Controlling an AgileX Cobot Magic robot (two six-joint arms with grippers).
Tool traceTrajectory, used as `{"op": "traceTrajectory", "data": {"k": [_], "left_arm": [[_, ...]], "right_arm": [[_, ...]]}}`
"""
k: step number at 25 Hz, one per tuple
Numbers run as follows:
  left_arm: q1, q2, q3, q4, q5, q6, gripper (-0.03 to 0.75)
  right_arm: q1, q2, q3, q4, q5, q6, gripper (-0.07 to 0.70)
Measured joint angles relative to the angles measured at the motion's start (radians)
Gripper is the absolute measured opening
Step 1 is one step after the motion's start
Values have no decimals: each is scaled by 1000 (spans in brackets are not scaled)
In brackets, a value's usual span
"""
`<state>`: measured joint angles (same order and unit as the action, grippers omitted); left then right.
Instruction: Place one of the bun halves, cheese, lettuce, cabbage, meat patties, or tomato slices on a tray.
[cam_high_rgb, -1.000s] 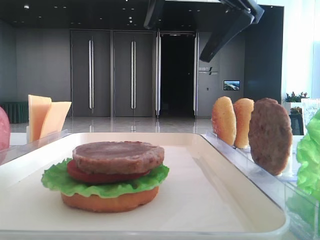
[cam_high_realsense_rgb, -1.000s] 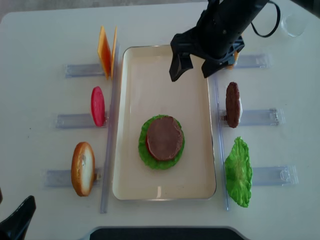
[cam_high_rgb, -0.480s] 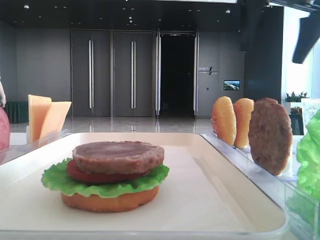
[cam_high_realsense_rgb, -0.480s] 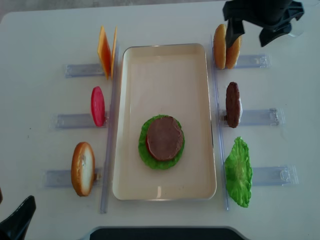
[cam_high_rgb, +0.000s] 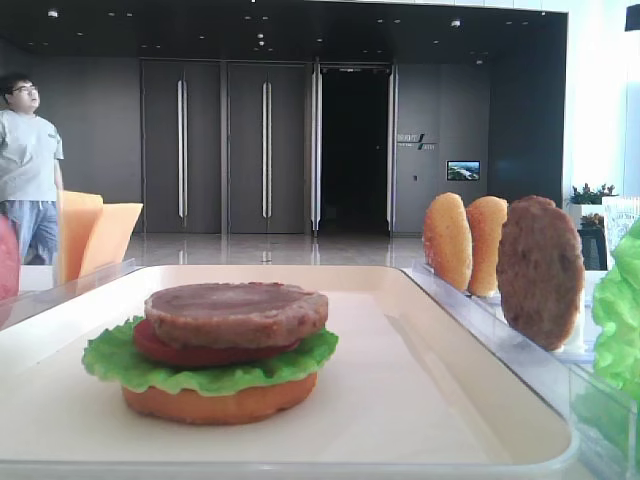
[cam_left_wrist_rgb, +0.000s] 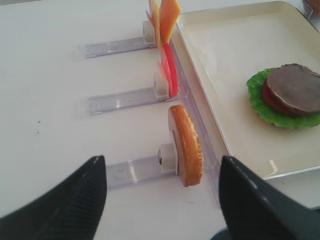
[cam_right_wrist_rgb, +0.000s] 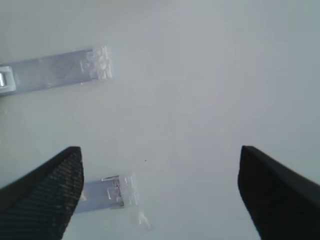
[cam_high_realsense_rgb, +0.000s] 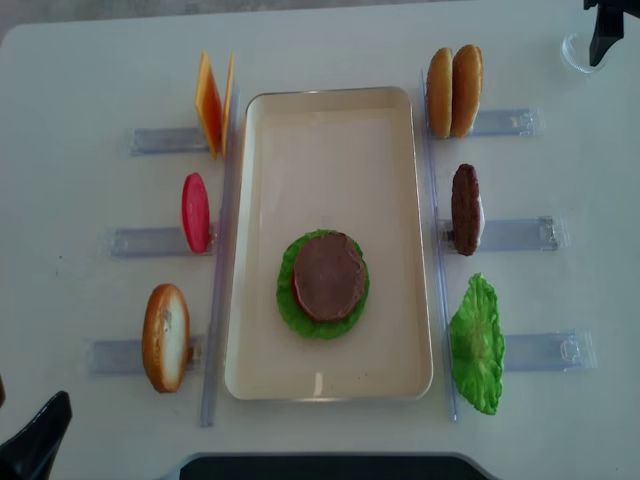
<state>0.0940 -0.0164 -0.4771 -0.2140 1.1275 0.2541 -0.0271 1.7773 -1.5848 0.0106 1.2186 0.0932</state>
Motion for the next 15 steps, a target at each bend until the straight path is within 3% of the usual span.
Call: {"op": "traceTrajectory", "data": {"k": [9, 15], "left_arm": [[0, 0, 0, 0, 0, 0, 535], [0, 0, 0, 0, 0, 0, 535]], "right_arm": [[-4, -14, 0, -11, 1, 6, 592], [-3, -136, 0, -11, 2, 23, 592]]}}
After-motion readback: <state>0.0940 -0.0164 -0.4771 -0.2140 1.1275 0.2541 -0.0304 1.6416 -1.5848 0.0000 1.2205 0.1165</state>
